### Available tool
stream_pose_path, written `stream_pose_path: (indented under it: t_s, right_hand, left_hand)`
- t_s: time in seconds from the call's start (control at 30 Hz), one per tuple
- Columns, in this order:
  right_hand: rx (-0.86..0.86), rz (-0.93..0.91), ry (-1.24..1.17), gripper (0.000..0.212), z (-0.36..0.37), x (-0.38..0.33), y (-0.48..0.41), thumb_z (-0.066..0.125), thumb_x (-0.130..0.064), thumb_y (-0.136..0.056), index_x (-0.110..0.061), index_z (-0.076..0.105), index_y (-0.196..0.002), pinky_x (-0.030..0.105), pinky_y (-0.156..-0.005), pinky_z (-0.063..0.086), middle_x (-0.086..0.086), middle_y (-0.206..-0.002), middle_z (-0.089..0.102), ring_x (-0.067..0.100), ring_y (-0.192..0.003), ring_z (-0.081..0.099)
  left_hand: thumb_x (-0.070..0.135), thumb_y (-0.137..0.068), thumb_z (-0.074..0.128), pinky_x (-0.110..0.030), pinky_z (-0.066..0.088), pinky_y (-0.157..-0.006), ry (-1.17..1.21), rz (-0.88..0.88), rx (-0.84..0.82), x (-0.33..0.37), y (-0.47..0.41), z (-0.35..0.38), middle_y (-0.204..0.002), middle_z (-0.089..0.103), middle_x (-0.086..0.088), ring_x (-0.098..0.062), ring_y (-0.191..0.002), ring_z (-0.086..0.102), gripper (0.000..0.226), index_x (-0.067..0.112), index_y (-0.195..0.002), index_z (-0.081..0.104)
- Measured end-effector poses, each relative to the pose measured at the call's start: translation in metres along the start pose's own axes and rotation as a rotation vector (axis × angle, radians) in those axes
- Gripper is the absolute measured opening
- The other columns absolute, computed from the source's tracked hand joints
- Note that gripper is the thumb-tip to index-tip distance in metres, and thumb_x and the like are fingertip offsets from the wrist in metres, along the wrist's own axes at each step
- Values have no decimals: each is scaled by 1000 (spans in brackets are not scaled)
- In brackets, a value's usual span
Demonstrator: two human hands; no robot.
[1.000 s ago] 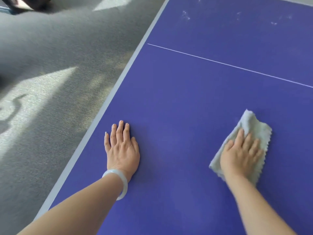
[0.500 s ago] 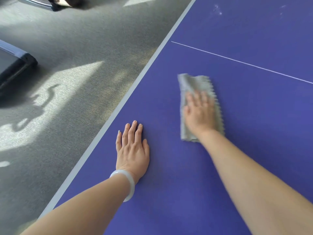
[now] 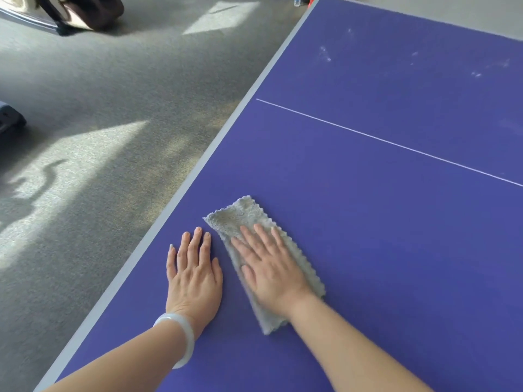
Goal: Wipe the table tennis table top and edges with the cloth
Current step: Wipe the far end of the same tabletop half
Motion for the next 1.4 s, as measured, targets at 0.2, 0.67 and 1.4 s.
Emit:
stream_pose_path:
  t_s: [0.2,0.67,1.4]
  right_hand:
    - [72,902,-33,58,-21,153,57,19,-33,-103,-19,23,-159,52,-124,11,10,-165,22,32,-153,14]
    - [110,1029,-30,62,-19,134,79,21,-31,-96,-11,42,-151,64,-115,25,18,-156,39,44,-145,33]
    - [234,1464,-129,57,-40,302,65,28,-34,-106,-17,20,-159,54,-123,0,12,-167,14,38,-153,6]
  left_hand:
    - [31,-94,19,-53,13,-121,45,19,59,7,6,-8,-154,38,-10,-33,-146,29,63,5,-146,44]
    - [26,-101,33,-49,-1,-123,25,364,-10,177,-99,16,-164,17,-9,-27,-153,7,57,8,-155,25]
    - [25,-98,35,-50,10,-123,25,344,4,178,-94,17,-160,28,-11,-28,-151,19,56,7,-151,35]
Point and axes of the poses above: each hand's wrist, its own y-axis away from the middle knuckle, its own z-axis out of the palm, x = y × z, the point moved 1 cm from there along -y, towards the middle knuckle
